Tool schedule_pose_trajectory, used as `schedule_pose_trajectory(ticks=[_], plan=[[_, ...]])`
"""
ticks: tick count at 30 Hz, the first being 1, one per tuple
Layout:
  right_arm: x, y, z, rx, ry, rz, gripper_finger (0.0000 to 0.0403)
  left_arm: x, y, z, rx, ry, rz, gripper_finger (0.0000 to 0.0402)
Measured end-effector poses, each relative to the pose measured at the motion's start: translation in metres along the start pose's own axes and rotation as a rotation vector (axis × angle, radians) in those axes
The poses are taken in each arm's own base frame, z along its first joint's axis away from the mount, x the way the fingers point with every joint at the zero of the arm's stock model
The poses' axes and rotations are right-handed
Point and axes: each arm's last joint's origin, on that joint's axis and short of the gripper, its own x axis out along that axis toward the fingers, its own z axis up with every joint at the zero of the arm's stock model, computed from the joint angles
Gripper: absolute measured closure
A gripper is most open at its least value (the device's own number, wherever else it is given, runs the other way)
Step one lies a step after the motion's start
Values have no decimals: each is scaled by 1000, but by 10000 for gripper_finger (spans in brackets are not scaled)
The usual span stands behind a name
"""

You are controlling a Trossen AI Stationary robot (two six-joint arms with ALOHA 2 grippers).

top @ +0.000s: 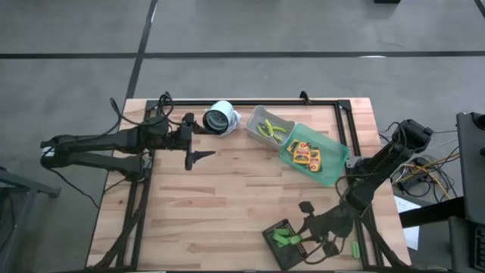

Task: Pick & Place School Supplies
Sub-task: Put the green eraser into the black bin

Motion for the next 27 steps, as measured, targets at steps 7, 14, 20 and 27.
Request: schedule_pose_trajectory(ticks=[7,14,20,27], plan=[[23,1,7,8,82,84,312,0,0,0,0,0,0,74],[45,2,12,-5,135,124,312,0,0,0,0,0,0,74],[57,-3,6,21,174,97,312,0,0,0,0,0,0,73],[67,-7,-8,88,276,108,312,0,0,0,0,1,0,74]])
